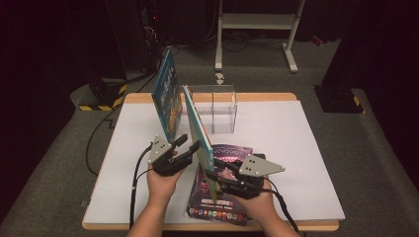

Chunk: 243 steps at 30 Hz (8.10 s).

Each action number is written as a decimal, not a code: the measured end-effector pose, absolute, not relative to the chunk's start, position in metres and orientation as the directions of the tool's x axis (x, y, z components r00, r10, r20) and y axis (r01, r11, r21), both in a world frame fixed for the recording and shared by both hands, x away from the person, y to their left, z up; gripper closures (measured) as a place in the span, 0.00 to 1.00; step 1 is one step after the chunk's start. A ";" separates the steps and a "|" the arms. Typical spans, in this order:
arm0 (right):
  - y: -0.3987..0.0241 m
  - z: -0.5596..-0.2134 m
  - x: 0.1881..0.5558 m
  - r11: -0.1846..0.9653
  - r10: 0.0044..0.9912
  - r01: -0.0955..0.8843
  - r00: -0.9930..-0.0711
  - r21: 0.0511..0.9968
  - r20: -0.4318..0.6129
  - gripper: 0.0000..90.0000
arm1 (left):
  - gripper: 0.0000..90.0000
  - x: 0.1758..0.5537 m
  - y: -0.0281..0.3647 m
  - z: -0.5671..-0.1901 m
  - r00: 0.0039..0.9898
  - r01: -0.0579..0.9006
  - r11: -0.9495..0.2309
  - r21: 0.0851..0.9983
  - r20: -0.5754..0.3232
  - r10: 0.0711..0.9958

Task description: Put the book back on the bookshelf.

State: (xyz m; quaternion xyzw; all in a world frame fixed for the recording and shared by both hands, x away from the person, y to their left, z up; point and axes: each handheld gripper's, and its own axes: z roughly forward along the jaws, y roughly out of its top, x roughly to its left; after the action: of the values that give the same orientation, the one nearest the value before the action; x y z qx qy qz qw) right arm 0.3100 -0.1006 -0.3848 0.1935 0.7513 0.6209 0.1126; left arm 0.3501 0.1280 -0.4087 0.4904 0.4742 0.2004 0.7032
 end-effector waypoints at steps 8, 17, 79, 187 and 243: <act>-0.082 -0.388 0.305 0.184 0.401 0.140 -0.915 0.973 0.056 0.60 | 0.52 0.346 0.141 -0.412 0.466 0.181 0.436 0.882 -0.467 0.752; -0.068 -0.394 0.304 0.165 0.395 0.155 -0.915 0.974 0.079 0.50 | 0.52 0.347 0.150 -0.413 0.477 0.190 0.422 0.886 -0.459 0.749; -0.053 -0.404 0.292 0.178 0.410 0.119 -0.911 0.977 0.037 0.44 | 0.50 0.247 0.118 -0.372 0.552 0.070 0.368 0.927 -0.344 0.760; -0.176 -0.451 0.329 0.028 0.628 0.338 -0.738 0.941 0.247 0.46 | 0.90 0.287 0.199 -0.378 0.383 0.025 0.346 0.938 -0.329 0.863; -0.182 -0.441 0.325 -0.015 0.588 0.320 -0.764 0.947 0.267 0.47 | 0.90 0.407 0.140 -0.328 0.169 -0.125 0.319 0.939 -0.297 0.940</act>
State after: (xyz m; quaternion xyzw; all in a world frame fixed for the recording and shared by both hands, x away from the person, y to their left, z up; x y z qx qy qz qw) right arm 0.3247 -0.1824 -0.4407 0.3271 0.6938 0.6329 0.1059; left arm 0.4067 0.1401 -0.3281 0.4116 0.4946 0.4134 0.6442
